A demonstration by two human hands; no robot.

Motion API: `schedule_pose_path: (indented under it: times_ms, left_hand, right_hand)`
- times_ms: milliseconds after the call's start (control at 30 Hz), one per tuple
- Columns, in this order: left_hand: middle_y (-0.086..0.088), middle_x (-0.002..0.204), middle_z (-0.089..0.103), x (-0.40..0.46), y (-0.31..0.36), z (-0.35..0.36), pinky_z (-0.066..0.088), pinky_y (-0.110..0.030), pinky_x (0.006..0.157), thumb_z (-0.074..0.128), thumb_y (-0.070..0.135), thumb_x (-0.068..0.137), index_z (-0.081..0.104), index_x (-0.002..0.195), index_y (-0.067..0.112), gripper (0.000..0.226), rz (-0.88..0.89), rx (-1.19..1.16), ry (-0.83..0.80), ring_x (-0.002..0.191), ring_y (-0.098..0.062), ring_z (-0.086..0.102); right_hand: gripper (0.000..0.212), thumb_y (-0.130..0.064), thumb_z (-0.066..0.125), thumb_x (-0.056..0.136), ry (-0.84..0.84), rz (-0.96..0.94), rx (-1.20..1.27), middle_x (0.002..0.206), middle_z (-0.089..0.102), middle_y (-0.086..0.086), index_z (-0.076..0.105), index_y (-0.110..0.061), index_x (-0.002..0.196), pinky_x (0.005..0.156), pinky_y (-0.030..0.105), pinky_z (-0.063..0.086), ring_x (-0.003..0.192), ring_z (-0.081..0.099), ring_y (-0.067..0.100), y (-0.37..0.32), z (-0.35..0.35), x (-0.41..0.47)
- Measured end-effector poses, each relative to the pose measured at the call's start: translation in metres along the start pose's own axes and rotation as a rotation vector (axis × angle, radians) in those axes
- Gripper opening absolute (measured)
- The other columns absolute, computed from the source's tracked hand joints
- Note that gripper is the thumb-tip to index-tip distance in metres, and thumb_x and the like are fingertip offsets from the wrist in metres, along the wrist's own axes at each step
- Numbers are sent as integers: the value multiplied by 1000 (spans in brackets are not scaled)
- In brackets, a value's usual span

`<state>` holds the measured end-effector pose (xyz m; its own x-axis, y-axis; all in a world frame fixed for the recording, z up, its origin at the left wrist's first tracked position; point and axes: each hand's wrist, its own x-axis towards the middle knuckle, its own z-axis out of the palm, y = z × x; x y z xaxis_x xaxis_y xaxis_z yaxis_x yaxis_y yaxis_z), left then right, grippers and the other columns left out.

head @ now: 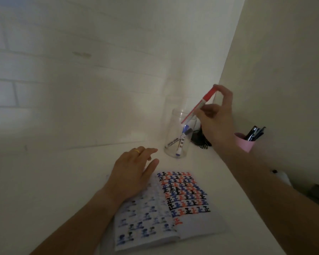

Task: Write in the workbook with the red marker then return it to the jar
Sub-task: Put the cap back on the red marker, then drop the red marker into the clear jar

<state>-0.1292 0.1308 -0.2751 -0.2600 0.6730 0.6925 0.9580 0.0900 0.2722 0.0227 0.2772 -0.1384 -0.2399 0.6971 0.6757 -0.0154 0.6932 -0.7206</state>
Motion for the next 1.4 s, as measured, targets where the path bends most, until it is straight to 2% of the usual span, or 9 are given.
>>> schedule_pose_path:
  times_ms: [133,267,333,567,800,1067,1200,1300,1400]
  left_hand:
    - [6,100,69,-1,-1,-1,53,-35,80,45,44,100,61,127,26,37,16,-6,8,91,-15,64]
    - [5,101,69,1,-1,0,51,-34,82,45,43,100,60,128,25,37,34,5,17,93,-14,63]
    - [5,102,69,1,-1,2,51,-34,83,45,43,100,61,128,25,37,47,10,20,93,-15,63]
    - [4,105,70,3,-2,4,50,-36,86,42,45,100,59,130,25,39,47,24,-15,97,-16,64]
    - [2,108,69,3,0,3,51,-36,84,41,44,100,60,128,26,38,60,43,-46,97,-18,64]
    - [-5,74,68,-8,34,-34,46,-40,66,46,32,103,65,80,14,35,183,213,67,68,-24,57]
    - [1,105,67,-34,73,-57,50,-38,80,35,60,96,72,94,23,52,63,93,-135,93,-18,61]
    - [1,144,50,-70,77,-52,45,-42,99,19,77,88,56,128,38,67,28,193,-409,128,-22,49]
    - [-3,158,38,-102,78,-44,30,-47,118,21,79,85,42,141,45,69,-120,123,-449,144,-26,36]
  right_hand:
    - [56,-2,64,92,129,-165,-171,84,71,7,40,-21,139,63,7,51,71,68,9,9,23,49]
    - [43,-1,63,91,106,-144,-382,86,74,10,47,-18,128,72,33,62,72,71,21,30,41,62]
    - [36,-2,65,90,93,-133,-429,84,75,13,51,-16,121,72,37,61,73,72,25,42,47,62]
    - [17,-14,65,93,38,-63,-557,103,80,4,76,-12,106,79,11,45,93,74,18,61,55,62]
    - [15,-17,69,91,-15,-115,-589,106,77,6,78,-13,102,92,36,57,92,71,19,46,36,32]
    - [34,-48,60,94,-198,-1,-680,86,66,-7,78,-19,91,76,33,51,84,63,14,14,-37,-109]
    - [50,-63,42,95,-416,188,-784,113,70,0,75,-26,106,89,37,46,108,57,22,9,-79,-163]
    - [53,-61,35,97,-582,268,-810,146,53,0,54,-34,139,111,41,38,134,43,26,12,-97,-198]
    - [71,-70,16,89,-668,261,-899,162,34,4,33,-38,151,123,44,22,149,26,30,23,-101,-226]
